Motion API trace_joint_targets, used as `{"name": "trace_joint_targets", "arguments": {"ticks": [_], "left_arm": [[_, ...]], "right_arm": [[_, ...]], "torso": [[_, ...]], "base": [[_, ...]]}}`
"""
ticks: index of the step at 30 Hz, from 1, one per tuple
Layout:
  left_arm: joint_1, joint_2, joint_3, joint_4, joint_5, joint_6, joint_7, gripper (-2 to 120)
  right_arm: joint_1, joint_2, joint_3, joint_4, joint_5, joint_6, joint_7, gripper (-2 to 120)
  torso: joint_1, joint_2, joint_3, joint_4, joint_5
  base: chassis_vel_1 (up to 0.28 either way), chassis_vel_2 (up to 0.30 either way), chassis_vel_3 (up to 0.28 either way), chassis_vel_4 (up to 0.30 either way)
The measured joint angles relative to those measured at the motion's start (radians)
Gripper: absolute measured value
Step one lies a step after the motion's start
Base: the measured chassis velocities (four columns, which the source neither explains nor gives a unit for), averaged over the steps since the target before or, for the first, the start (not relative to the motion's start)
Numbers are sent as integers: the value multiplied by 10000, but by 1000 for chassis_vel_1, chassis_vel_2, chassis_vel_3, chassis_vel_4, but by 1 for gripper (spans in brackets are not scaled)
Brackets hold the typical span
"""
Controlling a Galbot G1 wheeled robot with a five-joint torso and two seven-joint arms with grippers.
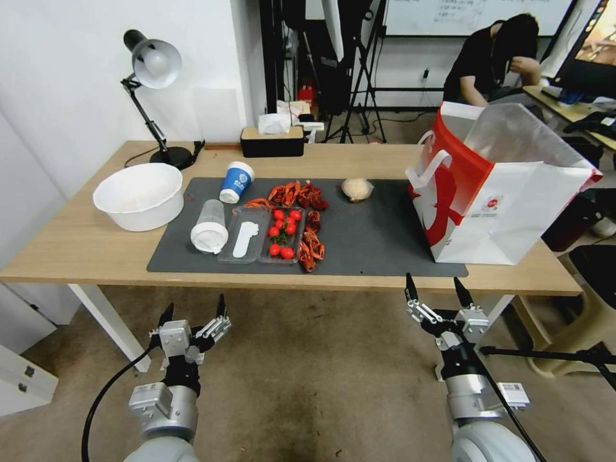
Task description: Pick up the trash from the table and place it into the takeout bag.
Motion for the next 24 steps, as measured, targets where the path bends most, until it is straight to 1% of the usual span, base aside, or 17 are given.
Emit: {"name": "trace_joint_targets", "arguments": {"ticks": [3,4,5,7,8,9,11,13,15,16,19,21,24], "left_arm": [[2,-9,16,17,19,0,0,100],[6,-10,21,25,26,-3,1,100],[7,-10,17,26,27,-4,4,100],[10,-6,11,25,27,-6,4,100],[15,-7,-4,26,29,-8,5,100],[15,-7,-4,26,29,-8,5,100],[40,-23,-22,8,45,-11,6,100],[44,-28,-29,3,49,-11,6,100],[67,-49,-58,-17,72,-12,7,100],[67,-49,-58,-17,72,-12,7,100],[107,-90,-85,-34,111,-18,8,100],[116,-103,-86,-34,120,-20,8,100],[131,-154,-84,-32,135,-28,14,100]], "right_arm": [[409,-83,-200,-39,8,-256,0,100],[906,-200,-442,-99,19,-538,0,100],[1244,-273,-591,-144,25,-704,3,100],[1453,-323,-692,-174,28,-803,11,100],[2000,-435,-957,-278,47,-1058,62,100],[2000,-435,-957,-278,47,-1058,62,100],[2974,-585,-1447,-469,168,-1548,177,100],[3136,-602,-1536,-510,211,-1636,204,100],[4009,-662,-2005,-855,377,-1994,291,100],[4009,-662,-2005,-855,377,-1994,291,100],[5227,-726,-2587,-1571,675,-2400,326,100],[5484,-736,-2712,-1728,775,-2509,349,100],[6710,-752,-3277,-2503,1141,-2974,462,100]], "torso": [[0,0,0,2,1],[0,0,0,0,1],[0,0,0,3,1],[0,0,0,3,0],[1,-1,1,3,2],[1,-1,1,3,2],[1,0,1,3,0],[1,0,1,2,0],[1,0,1,3,-1],[1,0,1,3,-1],[1,0,1,2,0],[1,-1,1,2,1],[1,-1,1,2,1]], "base": [[0,0,0,0],[0,0,0,0],[0,0,0,0],[0,0,0,0],[0,0,0,0],[0,0,0,0],[0,0,0,0],[0,0,0,0],[0,0,0,0],[0,0,0,0],[0,0,0,0],[0,0,0,0],[0,0,0,0]]}}
